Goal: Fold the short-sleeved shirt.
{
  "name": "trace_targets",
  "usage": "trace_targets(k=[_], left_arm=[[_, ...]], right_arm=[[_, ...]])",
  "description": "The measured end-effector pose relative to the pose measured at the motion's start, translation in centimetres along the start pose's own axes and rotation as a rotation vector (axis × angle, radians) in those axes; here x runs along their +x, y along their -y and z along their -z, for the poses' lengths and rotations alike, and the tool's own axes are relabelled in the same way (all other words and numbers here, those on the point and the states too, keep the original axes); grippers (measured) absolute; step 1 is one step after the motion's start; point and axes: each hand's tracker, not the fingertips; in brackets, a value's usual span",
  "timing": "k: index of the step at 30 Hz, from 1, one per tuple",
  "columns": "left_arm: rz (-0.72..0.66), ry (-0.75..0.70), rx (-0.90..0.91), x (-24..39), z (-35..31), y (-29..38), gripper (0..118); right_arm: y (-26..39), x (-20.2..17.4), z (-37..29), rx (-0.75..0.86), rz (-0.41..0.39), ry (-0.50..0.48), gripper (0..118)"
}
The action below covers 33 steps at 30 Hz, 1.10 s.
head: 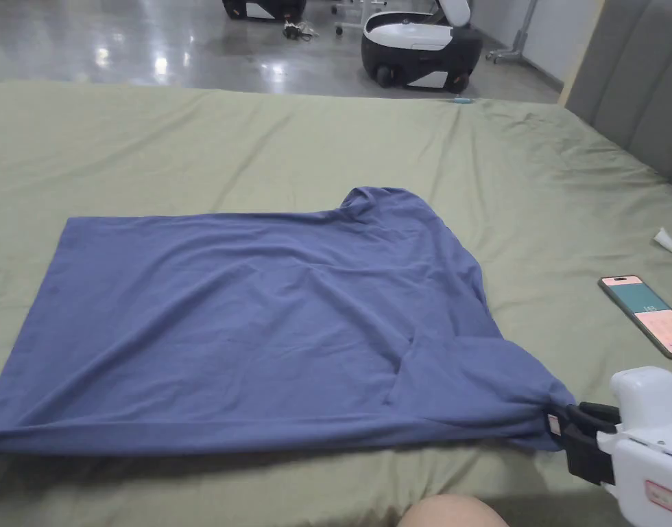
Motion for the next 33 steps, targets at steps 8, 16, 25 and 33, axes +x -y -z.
trace_targets(k=[8, 16, 25, 33], left_arm=[[-0.005, 0.071, -0.046, -2.1, 5.8, -8.7, 0], [-0.024, 0.069, -0.289, -3.0, 17.2, -12.8, 0], [-0.098, 0.046, -0.325, -3.6, 20.8, -11.4, 82], [-0.060, 0.056, 0.047, -3.5, 6.0, -11.0, 116]], right_arm=[[-9.5, 1.5, 2.1, 0.022, -0.077, -0.002, 5], [-15.1, 2.9, 11.9, -0.137, -0.077, 0.033, 5], [-14.4, 2.9, 17.0, -0.118, -0.004, 0.167, 86], [-11.6, 2.8, 4.5, 0.194, 0.094, 0.069, 85]])
